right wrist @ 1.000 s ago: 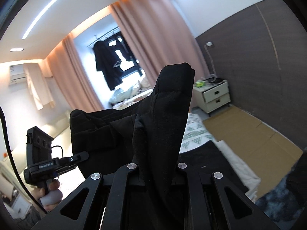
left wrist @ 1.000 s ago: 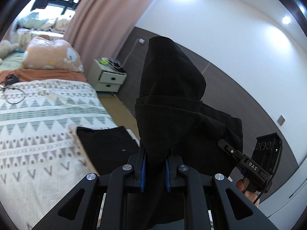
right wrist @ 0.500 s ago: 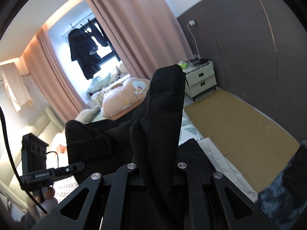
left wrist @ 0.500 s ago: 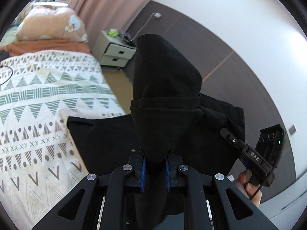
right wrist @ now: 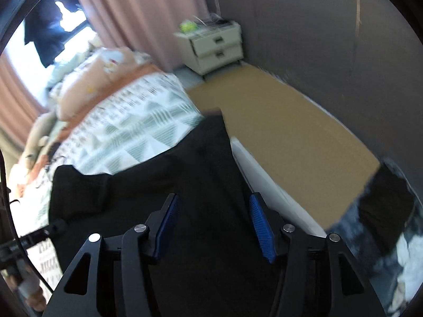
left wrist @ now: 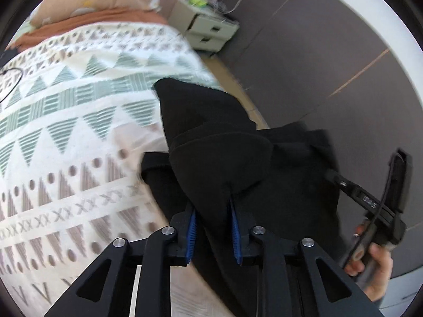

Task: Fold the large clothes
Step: 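Carry the held jacket with both grippers toward the clothes stack, then lower the jacket onto the folded clothes stack with both grippers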

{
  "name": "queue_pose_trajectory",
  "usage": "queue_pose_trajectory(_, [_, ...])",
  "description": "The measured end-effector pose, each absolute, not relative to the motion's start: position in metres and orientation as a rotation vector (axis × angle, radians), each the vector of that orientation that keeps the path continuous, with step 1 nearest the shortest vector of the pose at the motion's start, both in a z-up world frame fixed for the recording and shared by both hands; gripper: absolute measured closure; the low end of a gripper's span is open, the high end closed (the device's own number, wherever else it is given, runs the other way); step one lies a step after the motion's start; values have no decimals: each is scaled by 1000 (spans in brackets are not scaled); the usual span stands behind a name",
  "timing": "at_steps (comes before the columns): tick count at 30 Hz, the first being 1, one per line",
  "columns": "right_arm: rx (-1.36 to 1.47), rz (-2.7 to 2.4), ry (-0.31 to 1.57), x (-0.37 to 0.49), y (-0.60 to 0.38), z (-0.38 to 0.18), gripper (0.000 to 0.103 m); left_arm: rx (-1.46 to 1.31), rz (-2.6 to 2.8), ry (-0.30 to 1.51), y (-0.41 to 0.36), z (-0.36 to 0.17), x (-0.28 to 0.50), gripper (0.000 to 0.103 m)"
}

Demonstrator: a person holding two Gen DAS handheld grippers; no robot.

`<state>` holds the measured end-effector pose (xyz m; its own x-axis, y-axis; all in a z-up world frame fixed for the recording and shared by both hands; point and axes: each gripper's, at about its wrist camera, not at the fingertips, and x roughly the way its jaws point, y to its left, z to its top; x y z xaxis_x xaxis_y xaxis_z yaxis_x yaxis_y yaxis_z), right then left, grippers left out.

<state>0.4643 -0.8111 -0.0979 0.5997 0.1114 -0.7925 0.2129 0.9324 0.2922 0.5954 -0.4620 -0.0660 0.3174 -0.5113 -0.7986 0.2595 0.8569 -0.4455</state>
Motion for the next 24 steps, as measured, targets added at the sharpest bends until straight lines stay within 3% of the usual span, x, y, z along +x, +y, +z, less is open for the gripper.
queue_pose_trajectory(1, [394, -74, 944, 457, -817, -103, 48, -283, -511, 1148, -455, -70, 596, 71])
queue_pose_trajectory(3, [418, -88, 920, 437, -831, -100, 48, -324, -508, 1138, -444, -71, 594, 53])
queue_pose_trajectory(5, [436, -114, 893, 413, -844, -93, 48, -320, -480, 1108, -434, -67, 589, 48])
queue_pose_trajectory(15, [604, -226, 752, 287, -871, -97, 47, -329, -569, 1092, -418, -67, 547, 48])
queue_pose_trajectory(24, [900, -127, 769, 271, -862, -166, 47, -353, -661, 1160, -447, -92, 525, 48])
